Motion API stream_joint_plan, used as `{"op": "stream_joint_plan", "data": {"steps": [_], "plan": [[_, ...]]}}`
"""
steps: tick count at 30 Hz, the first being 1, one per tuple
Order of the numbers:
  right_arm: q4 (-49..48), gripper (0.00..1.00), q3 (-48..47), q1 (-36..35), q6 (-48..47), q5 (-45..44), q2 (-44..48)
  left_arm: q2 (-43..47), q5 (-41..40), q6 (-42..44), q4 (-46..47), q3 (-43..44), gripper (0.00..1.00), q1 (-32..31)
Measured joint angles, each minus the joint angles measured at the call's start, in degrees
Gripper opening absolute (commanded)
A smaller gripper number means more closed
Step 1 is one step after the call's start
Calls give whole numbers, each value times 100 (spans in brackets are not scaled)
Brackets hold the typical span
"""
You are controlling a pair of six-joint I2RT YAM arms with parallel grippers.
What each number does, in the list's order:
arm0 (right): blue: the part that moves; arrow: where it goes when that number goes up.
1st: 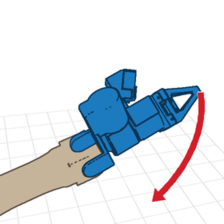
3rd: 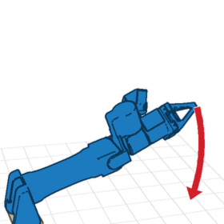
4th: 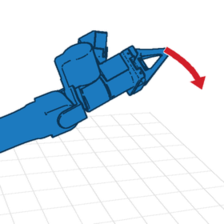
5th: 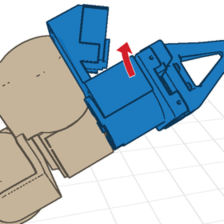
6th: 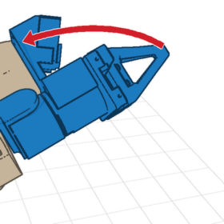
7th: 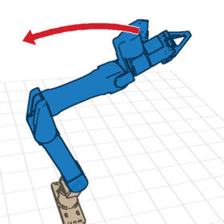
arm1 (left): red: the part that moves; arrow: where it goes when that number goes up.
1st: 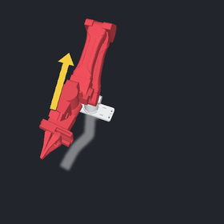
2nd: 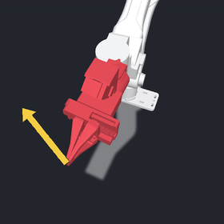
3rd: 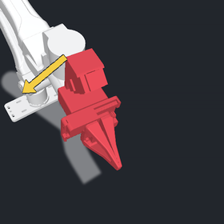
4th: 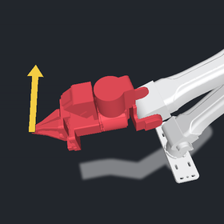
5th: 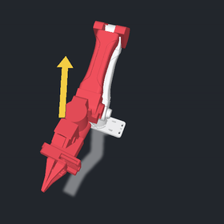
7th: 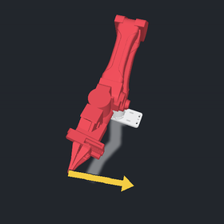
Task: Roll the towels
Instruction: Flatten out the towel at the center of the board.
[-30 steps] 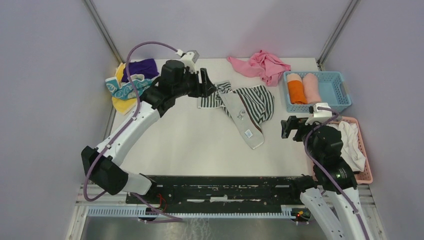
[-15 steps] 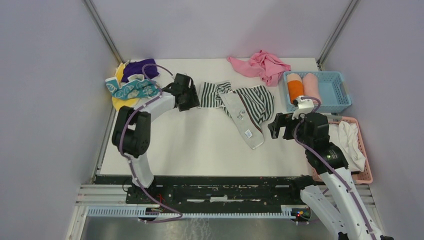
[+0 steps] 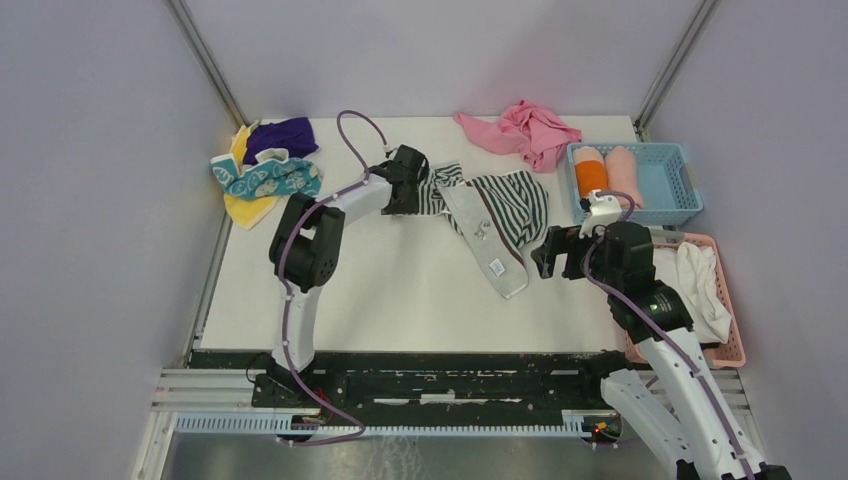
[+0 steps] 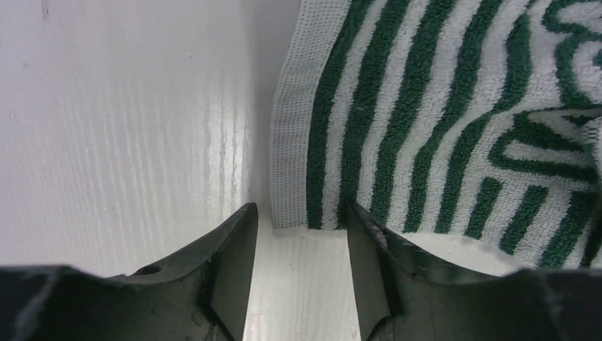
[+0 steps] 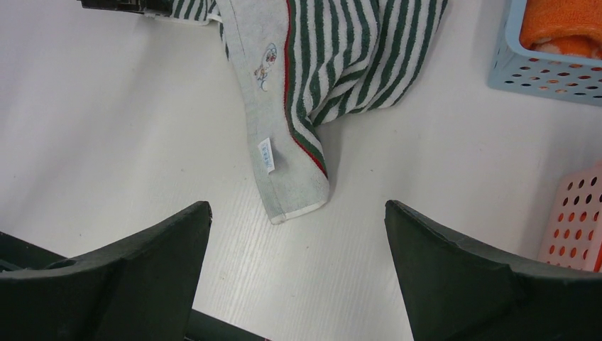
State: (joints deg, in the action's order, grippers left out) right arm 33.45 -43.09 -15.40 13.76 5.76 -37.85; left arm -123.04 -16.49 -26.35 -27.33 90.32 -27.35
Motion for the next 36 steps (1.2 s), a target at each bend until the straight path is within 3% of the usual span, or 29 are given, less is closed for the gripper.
{"op": "stream_joint_plan", "data": {"steps": [4, 9, 15, 24, 30, 36], "plan": [[-4, 98, 0, 0, 2, 85, -70, -24, -66, 28, -2, 33, 23, -94], [-52, 93, 0, 0, 33, 343, -461, 127, -164, 42, 170, -216, 4, -122], [-317, 87, 0, -199, 118, 706, -1628, 1126, -131, 149, -232, -1141, 3, 7], [-848, 77, -638, -1987, -11, 251, -3646, 3528, 184, 155, -391, -2114, 3, 273], [-1047, 66, -1937, -3150, -444, -715, -5270, 3847, 341, 155, -393, -2570, 3, 286], [-1097, 60, -2634, -3539, -608, -1386, -6553, 4002, 382, 155, -407, -2815, 3, 378]]}}
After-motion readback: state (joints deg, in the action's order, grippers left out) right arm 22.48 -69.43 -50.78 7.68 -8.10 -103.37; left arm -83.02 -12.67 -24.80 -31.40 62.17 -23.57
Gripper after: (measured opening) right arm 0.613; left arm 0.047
